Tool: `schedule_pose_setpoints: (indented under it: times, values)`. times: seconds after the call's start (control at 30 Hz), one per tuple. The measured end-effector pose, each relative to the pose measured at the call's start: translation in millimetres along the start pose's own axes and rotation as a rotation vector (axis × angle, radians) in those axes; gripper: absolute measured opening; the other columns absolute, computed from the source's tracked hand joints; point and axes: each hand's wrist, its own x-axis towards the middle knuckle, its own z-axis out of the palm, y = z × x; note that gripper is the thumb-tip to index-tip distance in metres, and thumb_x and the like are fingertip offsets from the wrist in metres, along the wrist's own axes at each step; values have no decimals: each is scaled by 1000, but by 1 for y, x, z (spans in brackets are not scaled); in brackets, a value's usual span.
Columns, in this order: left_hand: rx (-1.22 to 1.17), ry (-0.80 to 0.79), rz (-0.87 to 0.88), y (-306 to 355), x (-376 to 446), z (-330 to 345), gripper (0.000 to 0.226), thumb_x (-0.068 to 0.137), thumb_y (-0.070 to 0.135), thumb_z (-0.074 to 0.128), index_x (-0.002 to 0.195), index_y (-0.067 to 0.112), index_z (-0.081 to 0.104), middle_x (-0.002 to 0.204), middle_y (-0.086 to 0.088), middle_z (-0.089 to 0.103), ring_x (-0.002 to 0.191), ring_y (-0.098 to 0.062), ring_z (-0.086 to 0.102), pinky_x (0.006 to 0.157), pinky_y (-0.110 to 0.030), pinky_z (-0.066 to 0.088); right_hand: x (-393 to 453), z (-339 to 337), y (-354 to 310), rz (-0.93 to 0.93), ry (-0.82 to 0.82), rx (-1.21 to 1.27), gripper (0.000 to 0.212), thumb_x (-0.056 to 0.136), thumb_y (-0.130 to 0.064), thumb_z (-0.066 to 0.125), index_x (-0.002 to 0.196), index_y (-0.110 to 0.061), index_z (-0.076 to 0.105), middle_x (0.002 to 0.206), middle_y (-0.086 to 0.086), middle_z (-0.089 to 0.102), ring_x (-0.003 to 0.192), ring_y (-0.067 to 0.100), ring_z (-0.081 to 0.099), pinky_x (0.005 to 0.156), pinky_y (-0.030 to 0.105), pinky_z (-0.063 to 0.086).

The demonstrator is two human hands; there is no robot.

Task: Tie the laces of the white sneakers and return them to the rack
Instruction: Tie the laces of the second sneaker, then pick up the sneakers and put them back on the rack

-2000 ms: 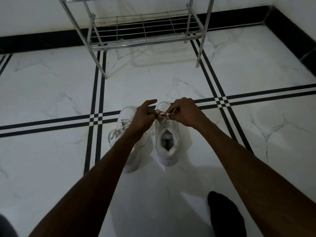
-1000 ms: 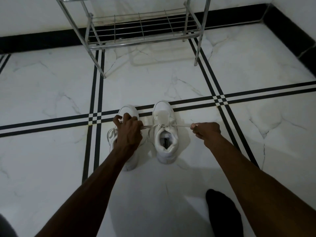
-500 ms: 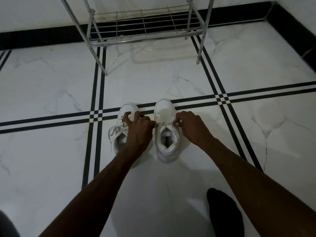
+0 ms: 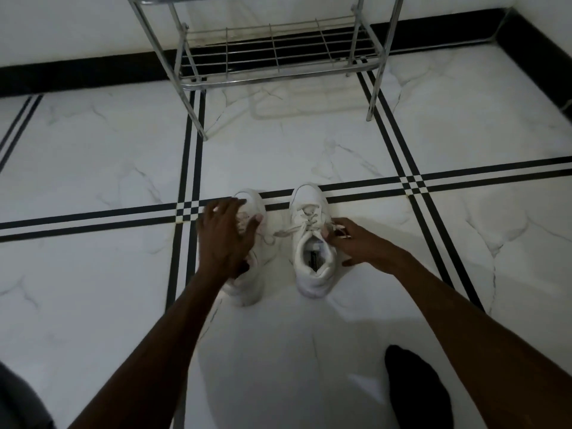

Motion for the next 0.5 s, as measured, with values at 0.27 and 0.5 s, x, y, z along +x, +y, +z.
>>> schedule_pose_setpoints:
  times: [0.27,0.5]
  values:
    - [-621,-495,-488,-53,-29,-17,88,73,79,63,139,21,52,126,-6,64,107,-23,67,81,-43,63,5,18,1,-170,186,-209,89,71,-31,85,147,-26,40,142,4,56,121,22,59,94,37,55]
    - [-690,-378,-438,-47,-40,0,63,74,35,77,131,20,56,115,-6,66,91,-27,73,68,-49,65,10,40,-12,-269,380,-272,62,72,-31,79,130,-21,61,119,3,71,103,20,69,84,26,51]
